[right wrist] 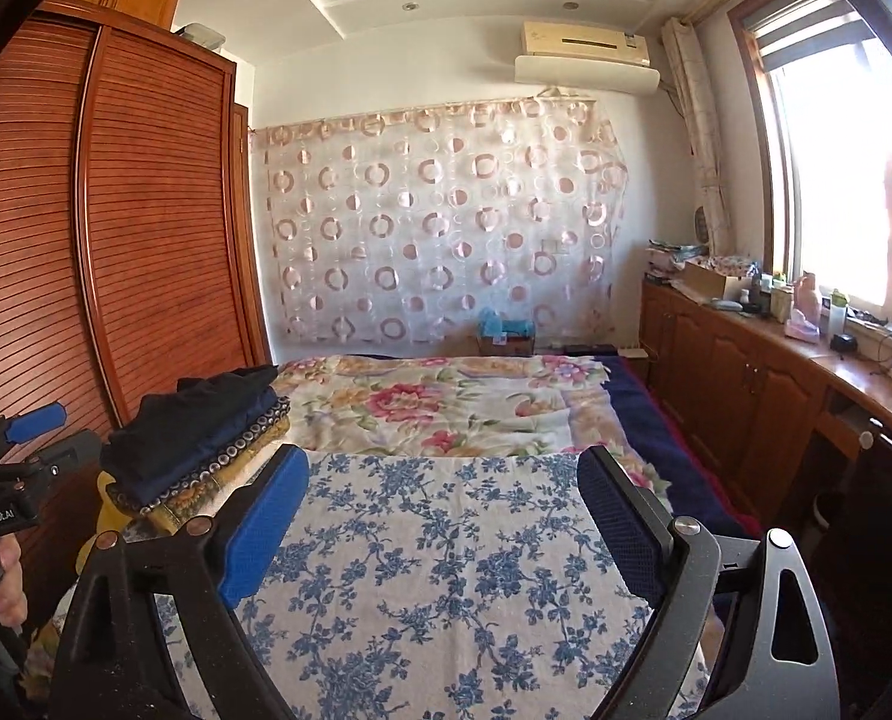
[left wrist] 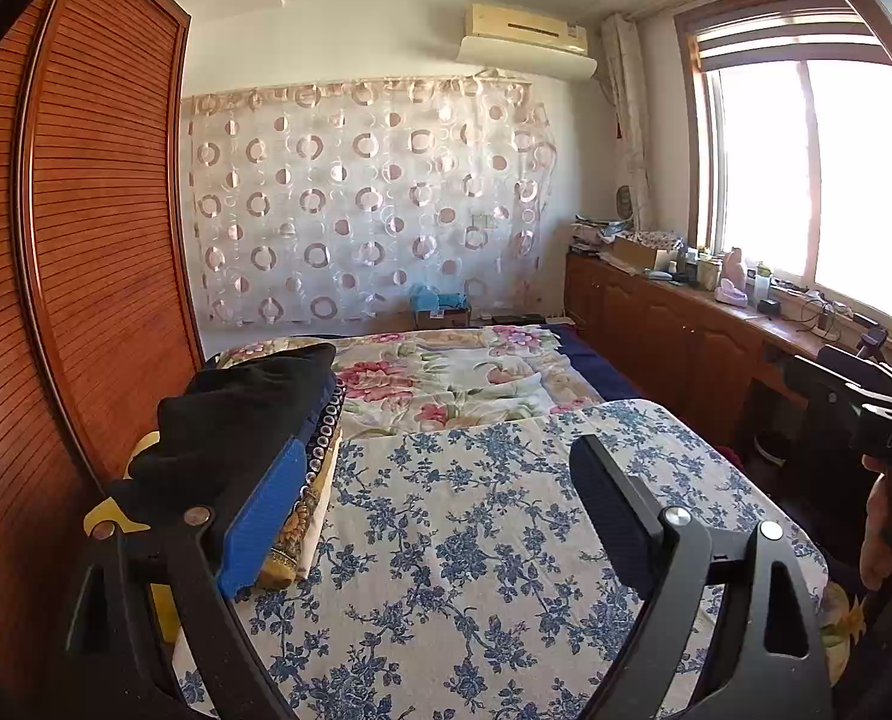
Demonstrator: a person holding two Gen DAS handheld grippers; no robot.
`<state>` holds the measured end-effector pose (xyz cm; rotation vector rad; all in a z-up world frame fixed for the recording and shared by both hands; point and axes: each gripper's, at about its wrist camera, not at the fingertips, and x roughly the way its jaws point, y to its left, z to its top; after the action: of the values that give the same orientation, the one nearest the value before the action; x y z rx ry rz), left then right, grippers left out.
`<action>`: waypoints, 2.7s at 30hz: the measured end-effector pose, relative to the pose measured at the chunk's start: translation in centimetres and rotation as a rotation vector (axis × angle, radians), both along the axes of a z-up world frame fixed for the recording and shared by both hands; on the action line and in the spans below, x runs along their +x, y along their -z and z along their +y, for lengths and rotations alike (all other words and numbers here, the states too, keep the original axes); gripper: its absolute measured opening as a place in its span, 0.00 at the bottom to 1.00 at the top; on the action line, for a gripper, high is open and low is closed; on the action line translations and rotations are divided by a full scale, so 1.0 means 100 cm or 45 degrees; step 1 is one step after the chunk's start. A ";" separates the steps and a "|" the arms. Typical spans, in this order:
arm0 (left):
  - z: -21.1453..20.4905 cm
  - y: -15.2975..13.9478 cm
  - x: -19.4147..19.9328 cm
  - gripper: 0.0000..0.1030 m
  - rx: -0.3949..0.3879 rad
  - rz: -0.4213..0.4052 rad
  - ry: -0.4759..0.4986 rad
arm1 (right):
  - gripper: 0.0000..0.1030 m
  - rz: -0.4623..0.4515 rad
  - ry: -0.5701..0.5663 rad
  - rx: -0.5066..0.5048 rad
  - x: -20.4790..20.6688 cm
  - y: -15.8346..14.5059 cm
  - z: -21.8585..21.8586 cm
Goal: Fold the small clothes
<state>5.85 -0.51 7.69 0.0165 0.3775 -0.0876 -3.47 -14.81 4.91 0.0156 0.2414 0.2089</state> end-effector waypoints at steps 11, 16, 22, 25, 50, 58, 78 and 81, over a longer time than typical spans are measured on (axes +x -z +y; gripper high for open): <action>0.002 0.006 0.005 0.88 -0.009 0.019 -0.027 | 0.89 0.021 -0.005 0.013 0.019 0.005 -0.017; 0.003 0.005 0.005 0.88 -0.005 0.019 -0.028 | 0.89 0.023 -0.002 0.012 0.021 0.006 -0.022; 0.005 0.005 0.006 0.88 -0.007 0.018 -0.031 | 0.89 0.025 -0.012 0.007 0.024 0.006 -0.027; 0.004 0.005 0.006 0.88 -0.002 0.018 -0.034 | 0.89 0.023 -0.016 0.005 0.024 0.005 -0.029; 0.007 0.005 0.006 0.88 -0.005 0.015 -0.040 | 0.89 0.026 -0.038 -0.004 0.030 0.011 -0.040; 0.008 0.004 0.004 0.88 -0.005 0.011 -0.042 | 0.89 0.025 -0.039 -0.005 0.030 0.011 -0.041; 0.009 0.000 0.002 0.88 -0.004 0.000 -0.047 | 0.89 0.028 -0.044 0.000 0.031 0.009 -0.044; 0.010 0.000 0.003 0.88 -0.004 -0.001 -0.047 | 0.89 0.027 -0.041 0.000 0.031 0.008 -0.044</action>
<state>6.16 0.50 7.70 0.0064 0.3767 -0.0519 -0.36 -19.21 4.07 0.0142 0.2633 0.2406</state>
